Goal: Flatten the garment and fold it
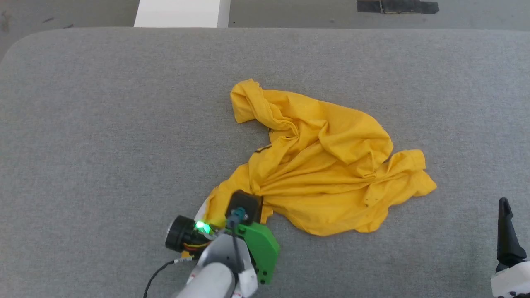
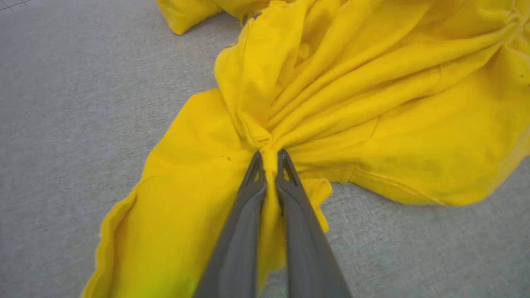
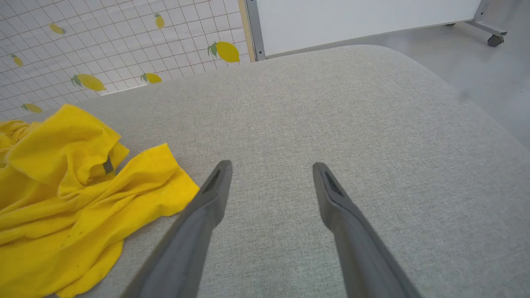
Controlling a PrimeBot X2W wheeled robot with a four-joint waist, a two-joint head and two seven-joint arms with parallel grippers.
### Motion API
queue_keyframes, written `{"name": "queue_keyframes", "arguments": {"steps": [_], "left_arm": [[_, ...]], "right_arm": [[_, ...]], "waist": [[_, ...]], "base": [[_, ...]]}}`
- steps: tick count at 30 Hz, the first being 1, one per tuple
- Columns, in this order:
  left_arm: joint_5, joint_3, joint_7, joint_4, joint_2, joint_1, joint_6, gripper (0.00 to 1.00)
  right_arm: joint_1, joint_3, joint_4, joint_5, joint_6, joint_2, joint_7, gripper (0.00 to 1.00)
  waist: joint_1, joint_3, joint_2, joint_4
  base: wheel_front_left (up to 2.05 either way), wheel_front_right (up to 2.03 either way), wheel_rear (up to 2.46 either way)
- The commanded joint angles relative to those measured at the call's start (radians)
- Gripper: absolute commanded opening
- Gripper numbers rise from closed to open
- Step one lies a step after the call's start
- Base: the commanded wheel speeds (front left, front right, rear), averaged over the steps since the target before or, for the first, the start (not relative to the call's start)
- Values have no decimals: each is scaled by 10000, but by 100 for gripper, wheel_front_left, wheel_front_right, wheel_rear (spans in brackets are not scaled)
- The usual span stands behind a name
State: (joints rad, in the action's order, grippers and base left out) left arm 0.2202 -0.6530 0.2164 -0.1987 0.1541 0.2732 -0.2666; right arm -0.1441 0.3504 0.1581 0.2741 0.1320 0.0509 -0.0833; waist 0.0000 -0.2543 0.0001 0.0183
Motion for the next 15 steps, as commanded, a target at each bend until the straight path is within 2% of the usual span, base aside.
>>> {"name": "queue_keyframes", "arguments": {"steps": [1,8,11,15], "left_arm": [[215,192,-162,220,-56,53,-59,0],[2558,1563,-545,2777,-518,-608,210,0],[3385,2362,-615,3540,-541,-1137,-16,0],[4659,3713,-1112,3577,-664,-2103,-398,0]], "right_arm": [[143,-12,-33,61,-13,-7,29,100],[101,103,-18,-20,-13,-7,-35,100],[72,75,-27,-6,-13,-7,-71,100],[57,8,-49,44,-13,-7,-77,100]], "waist": [[0,65,-1,71],[0,311,-1,340],[0,372,-1,398],[0,364,-1,408]], "base": [[0,0,0],[0,0,0],[0,0,0],[0,0,0]]}}
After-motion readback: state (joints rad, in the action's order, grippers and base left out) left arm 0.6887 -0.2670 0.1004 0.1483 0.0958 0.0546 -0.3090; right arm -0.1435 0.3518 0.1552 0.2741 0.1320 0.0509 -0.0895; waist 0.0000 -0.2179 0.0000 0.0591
